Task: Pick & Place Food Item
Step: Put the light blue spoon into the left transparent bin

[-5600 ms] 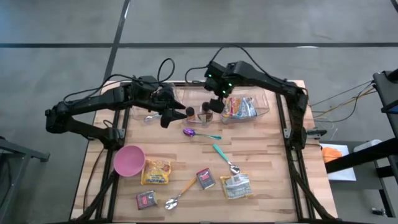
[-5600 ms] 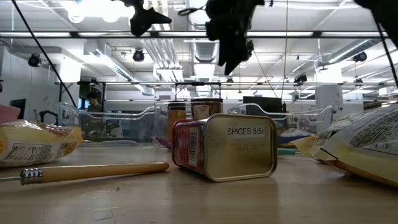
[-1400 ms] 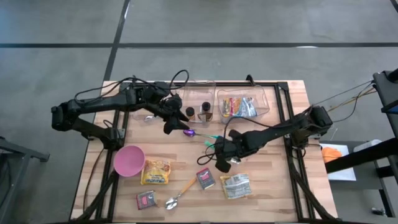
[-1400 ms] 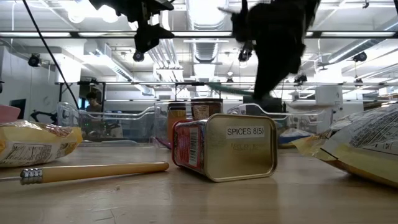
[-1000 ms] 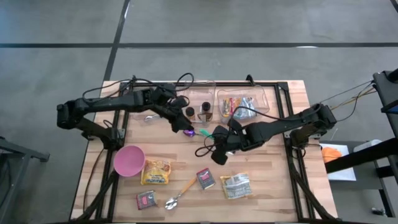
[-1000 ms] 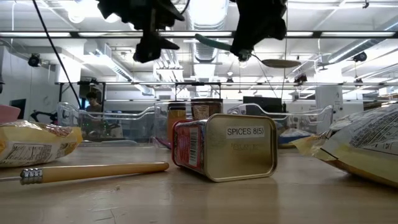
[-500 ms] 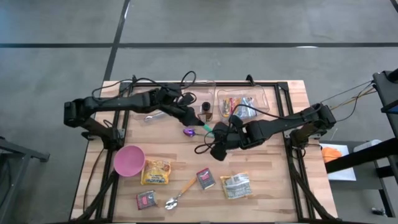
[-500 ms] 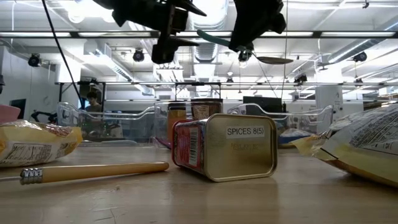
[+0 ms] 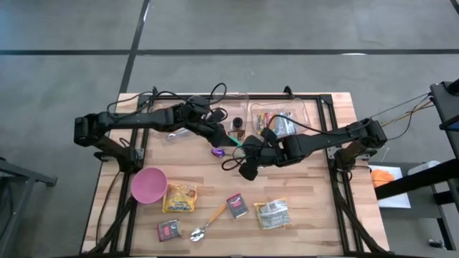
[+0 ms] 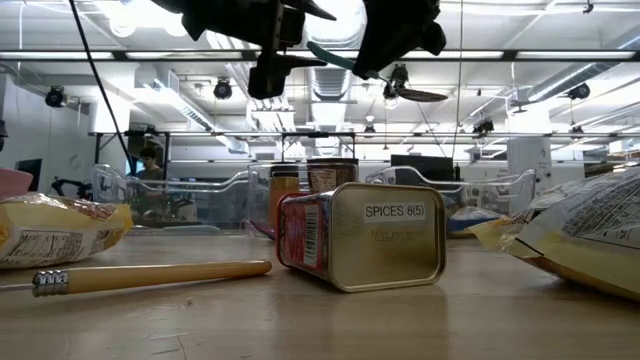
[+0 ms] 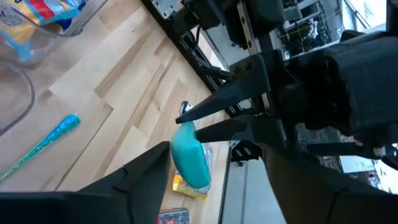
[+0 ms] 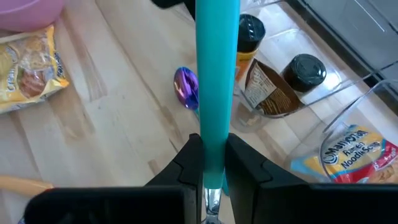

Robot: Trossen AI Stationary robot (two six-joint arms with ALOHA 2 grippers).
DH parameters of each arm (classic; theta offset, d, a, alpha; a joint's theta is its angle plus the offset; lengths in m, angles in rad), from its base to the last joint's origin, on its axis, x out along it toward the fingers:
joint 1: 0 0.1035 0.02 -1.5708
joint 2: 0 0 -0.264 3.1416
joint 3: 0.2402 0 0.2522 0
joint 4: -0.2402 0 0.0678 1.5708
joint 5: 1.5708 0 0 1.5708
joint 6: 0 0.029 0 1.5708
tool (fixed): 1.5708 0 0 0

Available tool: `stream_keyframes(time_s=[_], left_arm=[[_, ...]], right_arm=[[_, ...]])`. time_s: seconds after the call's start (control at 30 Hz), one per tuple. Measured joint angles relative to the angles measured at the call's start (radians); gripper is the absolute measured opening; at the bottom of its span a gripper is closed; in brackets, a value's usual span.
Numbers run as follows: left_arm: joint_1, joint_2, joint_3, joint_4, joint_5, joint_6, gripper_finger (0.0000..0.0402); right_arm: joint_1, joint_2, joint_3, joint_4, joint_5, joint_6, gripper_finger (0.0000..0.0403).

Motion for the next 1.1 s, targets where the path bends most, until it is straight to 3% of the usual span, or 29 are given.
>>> stream_keyframes(time_s=[0.3, 0.47, 0.87, 1.1], left_arm=[[0.000, 0.000, 0.000, -0.005, -0.028, 0.012, 0.0123], [0.001, 0.001, -0.002, -0.016, -0.055, 0.029, 0.0073], [0.001, 0.001, -0.003, -0.015, -0.061, 0.070, 0.0059], [-0.001, -0.004, 0.003, 0.012, -0.045, 0.094, 0.0054]], right_arm=[[-0.001, 0.000, 0.000, 0.005, -0.001, -0.008, 0.0034], [0.000, -0.002, 0.000, 0.004, -0.004, -0.003, 0.0034], [0.000, -0.002, 0.000, 0.004, -0.005, 0.007, 0.0035], [0.000, 0.005, -0.001, 0.018, -0.026, 0.006, 0.0120]])
